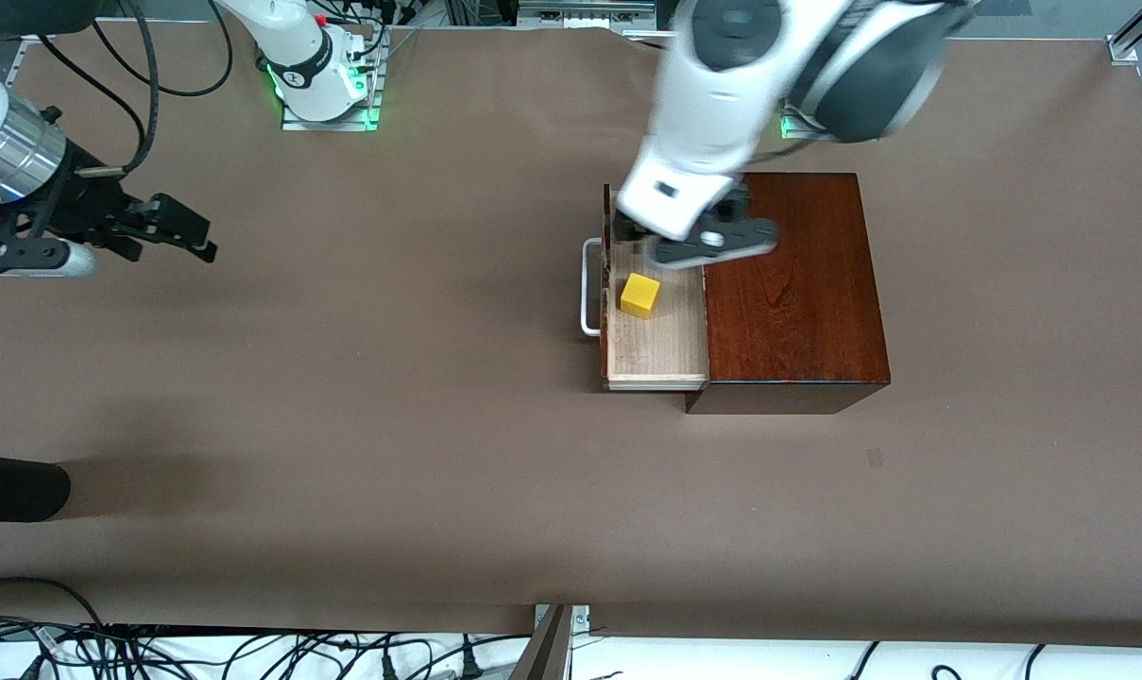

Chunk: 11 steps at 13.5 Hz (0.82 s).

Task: Open drawer, take yellow block, close drawer
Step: 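Release the handle and raise the left gripper away from the drawer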

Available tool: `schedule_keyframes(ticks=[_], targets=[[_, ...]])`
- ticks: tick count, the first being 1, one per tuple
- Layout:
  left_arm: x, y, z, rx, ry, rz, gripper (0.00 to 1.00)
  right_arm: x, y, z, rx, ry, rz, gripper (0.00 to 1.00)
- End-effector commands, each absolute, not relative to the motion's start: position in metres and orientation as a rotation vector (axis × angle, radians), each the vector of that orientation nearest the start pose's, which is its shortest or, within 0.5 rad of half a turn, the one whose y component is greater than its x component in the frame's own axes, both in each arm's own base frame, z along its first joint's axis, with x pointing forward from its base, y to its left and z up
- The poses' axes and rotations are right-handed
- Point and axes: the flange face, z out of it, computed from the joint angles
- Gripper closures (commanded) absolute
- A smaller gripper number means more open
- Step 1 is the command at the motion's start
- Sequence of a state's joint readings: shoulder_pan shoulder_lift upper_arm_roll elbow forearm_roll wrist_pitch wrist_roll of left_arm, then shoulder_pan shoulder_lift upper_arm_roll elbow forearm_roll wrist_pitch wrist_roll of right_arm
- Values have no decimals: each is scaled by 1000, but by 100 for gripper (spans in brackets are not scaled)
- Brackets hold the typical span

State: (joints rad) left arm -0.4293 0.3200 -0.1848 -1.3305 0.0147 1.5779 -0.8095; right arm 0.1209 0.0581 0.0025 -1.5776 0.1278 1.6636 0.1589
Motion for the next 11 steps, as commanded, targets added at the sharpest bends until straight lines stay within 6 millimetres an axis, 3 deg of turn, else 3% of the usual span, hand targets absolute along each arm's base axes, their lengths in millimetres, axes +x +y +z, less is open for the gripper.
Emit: schedule_keyframes(ticks=[1,3,6,8,11], targets=[[526,-288,575,-3125,-190,158,0,575,121,593,-2974,4,21,0],[529,-224,590,-3134,-135,139,0,567,156,591,-2974,-87,30,0],[537,-128,596,-3182,-20,167,0,553,206,587,-2979,-223,45,0],[533,-92,597,-3191,16,160,0,547,223,589,-2965,-262,47,0],[525,-64,592,-3198,44,136,0,532,269,590,-2947,-400,39,0]])
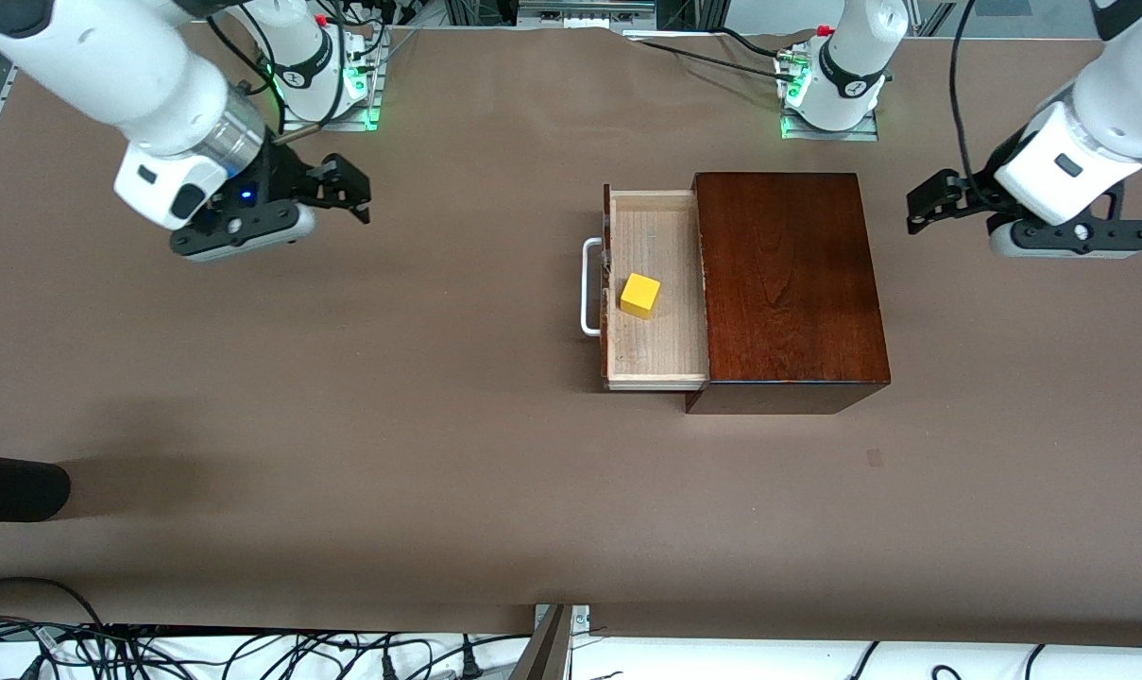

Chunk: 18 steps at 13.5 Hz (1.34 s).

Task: Open drawer, take yellow block, close drawer
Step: 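Release the handle and raise the left gripper away from the drawer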

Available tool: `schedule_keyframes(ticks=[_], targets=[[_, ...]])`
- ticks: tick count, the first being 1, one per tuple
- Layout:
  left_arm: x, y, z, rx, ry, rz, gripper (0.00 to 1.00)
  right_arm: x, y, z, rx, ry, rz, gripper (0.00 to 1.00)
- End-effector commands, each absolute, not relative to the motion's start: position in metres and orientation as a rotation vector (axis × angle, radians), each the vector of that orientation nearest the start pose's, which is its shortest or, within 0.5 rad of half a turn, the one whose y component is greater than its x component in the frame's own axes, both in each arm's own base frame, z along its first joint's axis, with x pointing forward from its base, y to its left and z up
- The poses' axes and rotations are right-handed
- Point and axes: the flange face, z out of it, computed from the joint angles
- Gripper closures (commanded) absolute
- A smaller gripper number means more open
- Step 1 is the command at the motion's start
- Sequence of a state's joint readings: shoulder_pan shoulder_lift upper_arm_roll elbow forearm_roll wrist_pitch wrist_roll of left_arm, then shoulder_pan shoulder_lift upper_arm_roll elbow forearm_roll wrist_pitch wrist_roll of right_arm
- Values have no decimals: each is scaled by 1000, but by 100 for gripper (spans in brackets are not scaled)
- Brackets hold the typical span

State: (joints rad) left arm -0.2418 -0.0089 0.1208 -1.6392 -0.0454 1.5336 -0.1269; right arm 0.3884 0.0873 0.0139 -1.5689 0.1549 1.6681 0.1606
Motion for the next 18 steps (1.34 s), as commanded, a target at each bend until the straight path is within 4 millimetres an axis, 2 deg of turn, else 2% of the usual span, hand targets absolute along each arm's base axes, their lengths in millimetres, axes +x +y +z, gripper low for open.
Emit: schedule_keyframes(ticks=[1,4,5,6,11,13,14,16,18], targets=[[521,-58,594,-3196,32,130,0,527,288,589,-2938,-447,30,0],[522,-52,598,-3195,16,132,0,512,342,583,-2906,-580,4,0],[523,-51,598,-3195,11,129,0,511,354,578,-2897,-622,3,0],[522,-52,600,-3196,14,125,0,508,371,573,-2869,-720,-18,0],[525,-49,613,-3190,5,74,0,481,444,536,-2774,-1008,-39,0],[526,-50,617,-3186,5,64,0,473,468,520,-2740,-1101,-57,0],[531,-50,613,-3183,2,65,0,469,479,513,-2715,-1155,-74,0],[544,-50,621,-3180,-12,35,0,466,506,503,-2656,-1268,-110,0],[548,-49,619,-3181,-27,35,0,465,526,492,-2624,-1336,-116,0]])
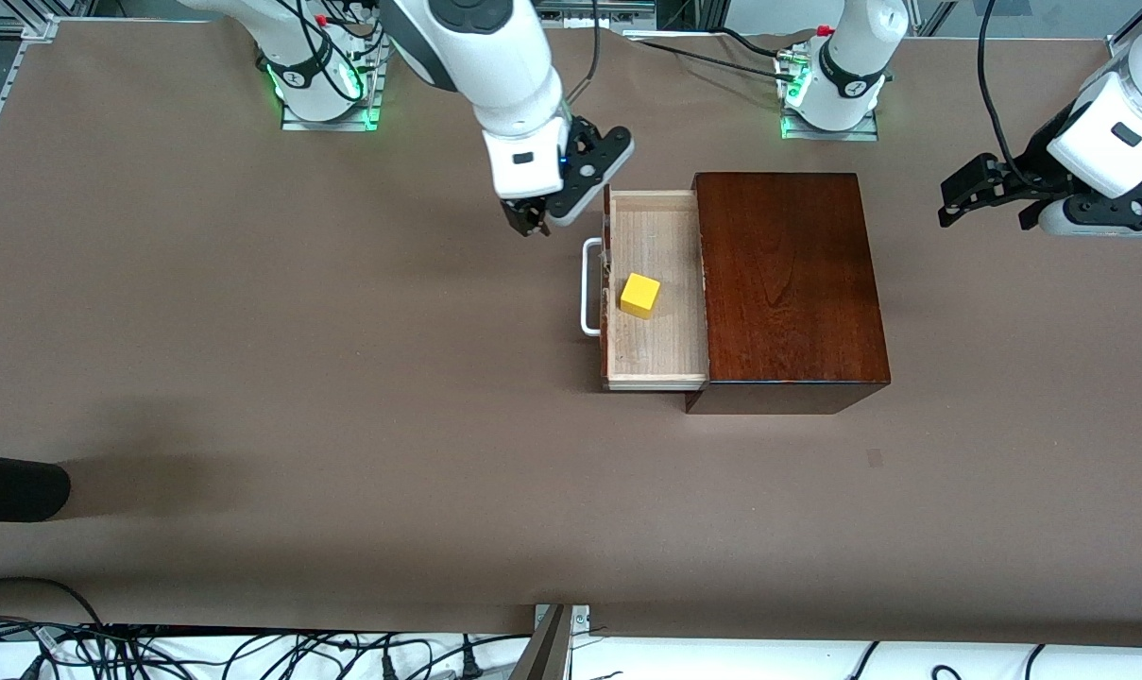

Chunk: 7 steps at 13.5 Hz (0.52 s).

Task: Open drawer, take yellow block, close drawer
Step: 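Release the handle and raise the left gripper away from the drawer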

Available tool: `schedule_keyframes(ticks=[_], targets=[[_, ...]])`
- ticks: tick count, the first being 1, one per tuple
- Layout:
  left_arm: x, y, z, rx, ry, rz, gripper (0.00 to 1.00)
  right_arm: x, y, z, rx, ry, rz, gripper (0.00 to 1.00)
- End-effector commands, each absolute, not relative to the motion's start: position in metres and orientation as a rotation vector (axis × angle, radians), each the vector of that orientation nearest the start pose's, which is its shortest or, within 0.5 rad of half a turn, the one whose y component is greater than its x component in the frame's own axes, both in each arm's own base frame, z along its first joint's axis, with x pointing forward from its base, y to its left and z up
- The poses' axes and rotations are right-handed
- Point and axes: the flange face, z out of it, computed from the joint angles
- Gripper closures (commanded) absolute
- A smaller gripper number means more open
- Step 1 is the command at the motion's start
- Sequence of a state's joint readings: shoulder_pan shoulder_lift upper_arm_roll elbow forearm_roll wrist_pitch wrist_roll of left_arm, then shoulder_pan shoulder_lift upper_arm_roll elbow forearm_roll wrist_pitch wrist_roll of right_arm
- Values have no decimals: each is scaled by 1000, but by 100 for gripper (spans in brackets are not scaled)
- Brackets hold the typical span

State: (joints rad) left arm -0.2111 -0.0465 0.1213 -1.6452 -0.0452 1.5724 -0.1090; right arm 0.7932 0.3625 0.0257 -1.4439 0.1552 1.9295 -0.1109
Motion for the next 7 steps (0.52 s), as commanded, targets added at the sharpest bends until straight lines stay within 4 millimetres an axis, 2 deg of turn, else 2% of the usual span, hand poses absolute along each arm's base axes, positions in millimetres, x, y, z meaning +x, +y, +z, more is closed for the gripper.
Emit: schedule_keyframes(ticks=[1,3,5,7], targets=[[547,-50,619,-3181,-27,35,0,469,535,484,-2606,-1375,-120,0],[548,-52,619,-3179,-20,30,0,478,551,470,-2588,-1411,-139,0],[549,-50,618,-3179,-25,30,0,486,558,458,-2593,-1426,-168,0],[549,-51,616,-3178,-22,37,0,484,570,448,-2575,-1446,-214,0]])
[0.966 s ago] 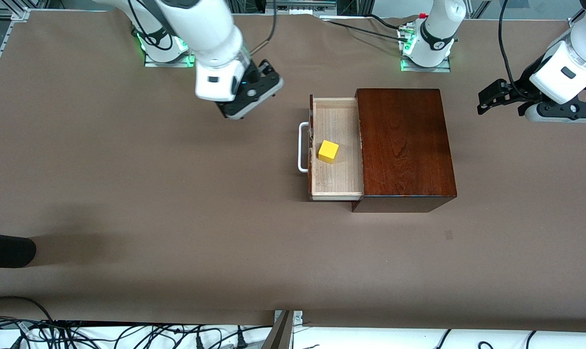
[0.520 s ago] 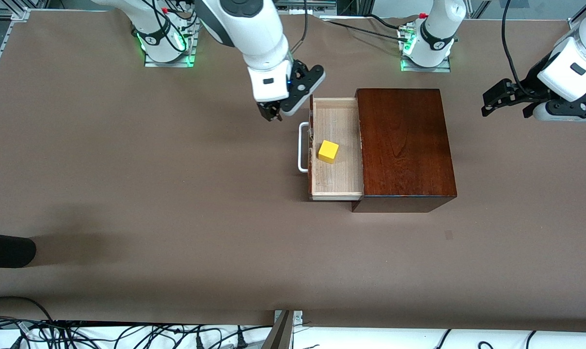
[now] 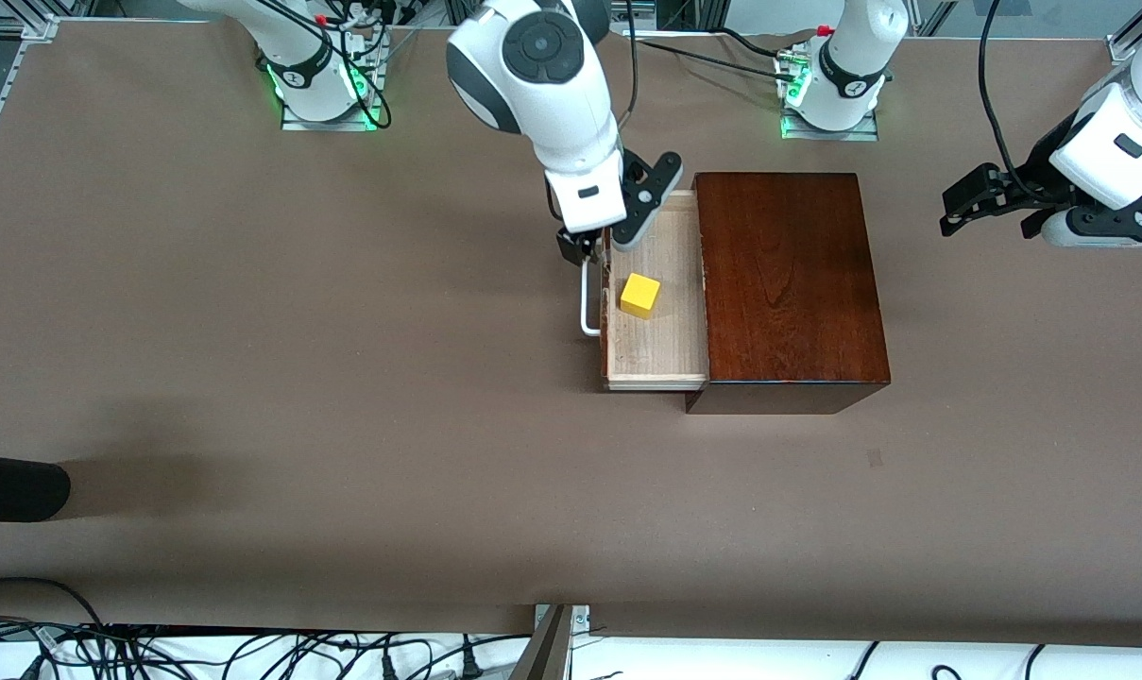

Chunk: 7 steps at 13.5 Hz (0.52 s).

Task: Open drawer, take yellow block, close drawer
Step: 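Lower the right gripper into the drawer and grasp the yellow cube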

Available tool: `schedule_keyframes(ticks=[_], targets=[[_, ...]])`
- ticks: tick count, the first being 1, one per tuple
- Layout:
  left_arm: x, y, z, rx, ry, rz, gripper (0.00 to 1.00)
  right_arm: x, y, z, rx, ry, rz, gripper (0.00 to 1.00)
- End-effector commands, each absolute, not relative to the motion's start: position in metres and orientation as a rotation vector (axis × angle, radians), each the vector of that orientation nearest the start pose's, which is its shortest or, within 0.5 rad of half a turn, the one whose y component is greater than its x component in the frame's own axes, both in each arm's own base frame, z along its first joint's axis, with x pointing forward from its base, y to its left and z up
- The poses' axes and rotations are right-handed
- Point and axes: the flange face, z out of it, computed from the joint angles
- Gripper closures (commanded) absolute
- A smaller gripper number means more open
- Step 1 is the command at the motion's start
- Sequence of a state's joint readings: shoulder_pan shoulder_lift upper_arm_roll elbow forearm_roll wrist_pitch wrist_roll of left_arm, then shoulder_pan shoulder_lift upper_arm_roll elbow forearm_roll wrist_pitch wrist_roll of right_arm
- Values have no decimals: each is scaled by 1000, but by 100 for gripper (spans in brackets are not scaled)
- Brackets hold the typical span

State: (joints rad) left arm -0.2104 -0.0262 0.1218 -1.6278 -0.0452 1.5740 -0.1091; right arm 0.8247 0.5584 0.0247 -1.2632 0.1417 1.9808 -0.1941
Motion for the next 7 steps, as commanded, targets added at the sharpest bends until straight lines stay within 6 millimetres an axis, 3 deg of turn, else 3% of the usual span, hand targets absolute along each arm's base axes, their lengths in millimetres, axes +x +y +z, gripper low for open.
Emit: schedule_keyframes(ticks=[1,7], targets=[[550,-50,616,-3178,-25,37,0,487,572,443,-2570,-1446,-244,0],[551,-41,616,-3180,-47,37,0,489,593,390,-2554,-1519,-299,0]])
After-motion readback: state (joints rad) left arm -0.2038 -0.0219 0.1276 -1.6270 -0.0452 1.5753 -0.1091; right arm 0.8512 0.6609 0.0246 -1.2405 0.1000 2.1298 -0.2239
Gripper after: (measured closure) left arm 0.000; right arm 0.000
